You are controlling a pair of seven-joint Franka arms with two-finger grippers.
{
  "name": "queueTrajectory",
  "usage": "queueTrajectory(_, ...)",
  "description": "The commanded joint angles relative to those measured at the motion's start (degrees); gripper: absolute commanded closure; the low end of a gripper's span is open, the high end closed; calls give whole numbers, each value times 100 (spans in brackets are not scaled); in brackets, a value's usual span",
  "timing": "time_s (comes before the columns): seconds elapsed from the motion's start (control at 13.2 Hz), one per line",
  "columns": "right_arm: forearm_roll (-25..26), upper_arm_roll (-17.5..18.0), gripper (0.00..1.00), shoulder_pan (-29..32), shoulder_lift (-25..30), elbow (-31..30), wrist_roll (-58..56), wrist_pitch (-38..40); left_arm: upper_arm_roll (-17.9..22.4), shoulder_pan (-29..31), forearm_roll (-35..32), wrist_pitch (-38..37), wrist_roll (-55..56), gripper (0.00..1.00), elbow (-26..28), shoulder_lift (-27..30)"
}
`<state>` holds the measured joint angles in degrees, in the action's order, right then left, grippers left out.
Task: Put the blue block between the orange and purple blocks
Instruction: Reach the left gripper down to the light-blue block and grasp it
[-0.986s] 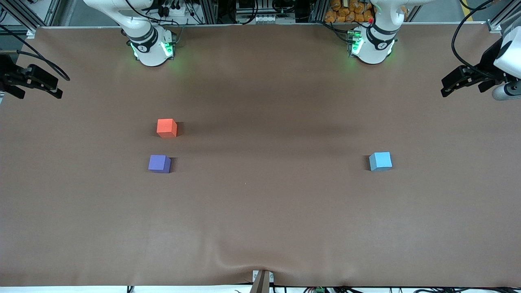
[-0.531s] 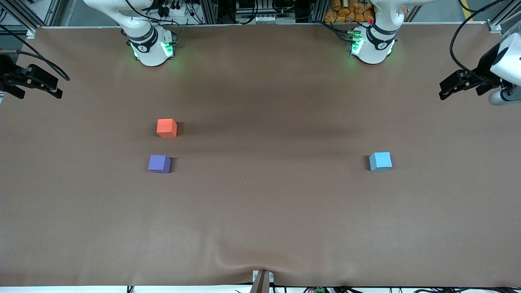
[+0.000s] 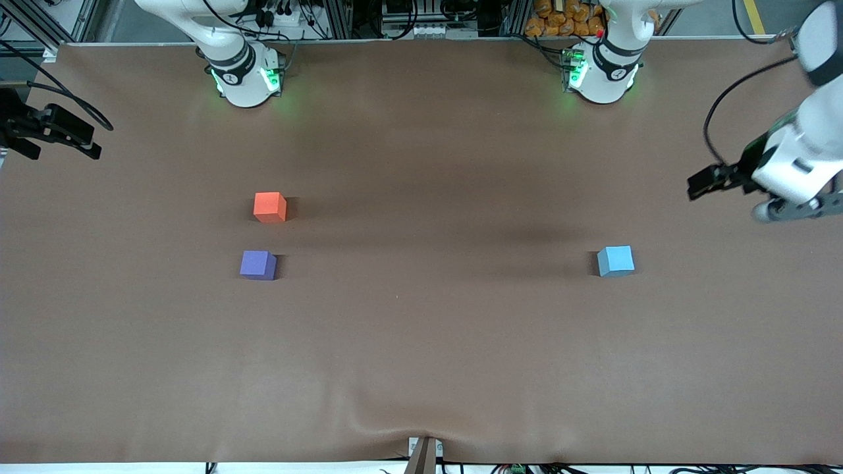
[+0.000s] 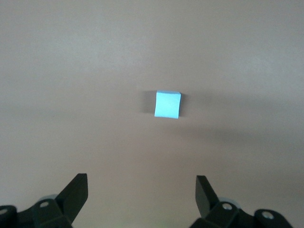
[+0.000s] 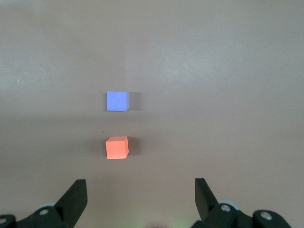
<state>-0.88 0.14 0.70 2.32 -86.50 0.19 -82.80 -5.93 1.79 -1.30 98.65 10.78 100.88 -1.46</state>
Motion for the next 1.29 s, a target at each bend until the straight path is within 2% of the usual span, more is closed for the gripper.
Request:
queueTrajectory(0.0, 44, -23, 0, -35, -56, 125, 69, 79, -5, 137, 25, 1064, -102, 0, 974, 137)
queueTrajectory(0.15, 27, -23, 0, -35, -56, 125, 69, 79, -23, 305, 16, 2057, -102, 0, 1651, 93)
queueTrajectory(0.3, 26, -23, 0, -35, -47, 116, 69, 79, -31, 296, 16, 2692, -102, 0, 2031, -100)
queueTrajectory(0.83, 26, -23, 0, -26, -56, 116, 69, 79, -137, 269, 7, 3688, -111, 0, 2419, -891)
queueTrajectory(1.21, 26, -23, 0, -18, -56, 125, 78, 79, -137, 287, 7, 4170, -111, 0, 2603, -1146)
